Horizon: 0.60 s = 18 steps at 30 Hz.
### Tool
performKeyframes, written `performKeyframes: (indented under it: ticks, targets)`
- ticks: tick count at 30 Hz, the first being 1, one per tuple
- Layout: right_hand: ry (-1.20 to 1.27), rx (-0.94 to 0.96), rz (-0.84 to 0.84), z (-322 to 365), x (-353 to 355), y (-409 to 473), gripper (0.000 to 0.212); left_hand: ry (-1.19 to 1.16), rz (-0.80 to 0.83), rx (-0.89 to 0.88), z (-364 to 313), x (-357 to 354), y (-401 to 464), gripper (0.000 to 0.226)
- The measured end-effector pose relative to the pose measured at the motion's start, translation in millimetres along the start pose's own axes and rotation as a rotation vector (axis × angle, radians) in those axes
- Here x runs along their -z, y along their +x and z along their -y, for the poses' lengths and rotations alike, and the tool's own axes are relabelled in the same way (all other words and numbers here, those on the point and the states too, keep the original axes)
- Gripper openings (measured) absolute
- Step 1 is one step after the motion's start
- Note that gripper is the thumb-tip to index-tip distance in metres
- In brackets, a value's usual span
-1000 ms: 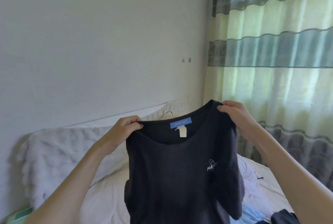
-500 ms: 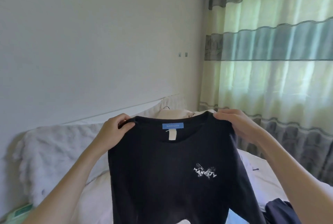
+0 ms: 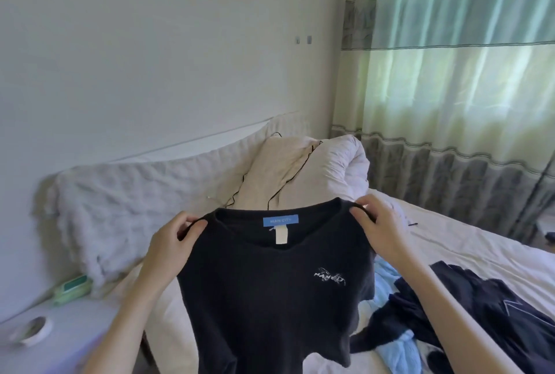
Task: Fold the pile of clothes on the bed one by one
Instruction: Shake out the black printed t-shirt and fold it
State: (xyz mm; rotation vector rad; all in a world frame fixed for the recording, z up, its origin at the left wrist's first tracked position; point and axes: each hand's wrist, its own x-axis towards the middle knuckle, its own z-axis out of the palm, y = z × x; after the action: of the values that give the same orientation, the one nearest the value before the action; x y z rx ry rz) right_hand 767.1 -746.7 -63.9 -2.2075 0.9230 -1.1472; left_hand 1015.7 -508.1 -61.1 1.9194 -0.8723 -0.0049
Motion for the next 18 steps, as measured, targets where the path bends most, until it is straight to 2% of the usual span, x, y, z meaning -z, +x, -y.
performKeyframes:
  ticks: [3, 5, 7, 9, 13, 18]
  targets:
    - [0.212, -0.077, -0.022, 8.2, 12.3, -41.5, 0.019, -0.035, -0.051, -0.02, 1.8, 2.5, -33.2, 0.012]
    - [0.238, -0.093, -0.039, 21.4, 26.1, -71.1, 0.012, -0.075, -0.043, -0.053, -0.4, 10.4, -54.6, 0.01]
    - [0.241, -0.059, -0.077, 38.1, 42.9, -99.8, 0.015, -0.109, -0.046, -0.08, -2.9, 23.7, -75.1, 0.007]
    - [0.213, -0.024, -0.107, 55.8, 59.4, -127.9, 0.022, -0.14, -0.061, -0.113, -5.5, 40.0, -97.8, 0.002]
    - [0.106, 0.035, -0.162, 85.7, 85.6, -164.7, 0.023, -0.167, -0.081, -0.228, -21.1, 70.8, -129.2, 0.022]
    - [-0.088, 0.043, -0.315, 95.5, 94.3, -166.0, 0.011, -0.171, -0.07, -0.303, -34.6, 79.9, -130.8, 0.023]
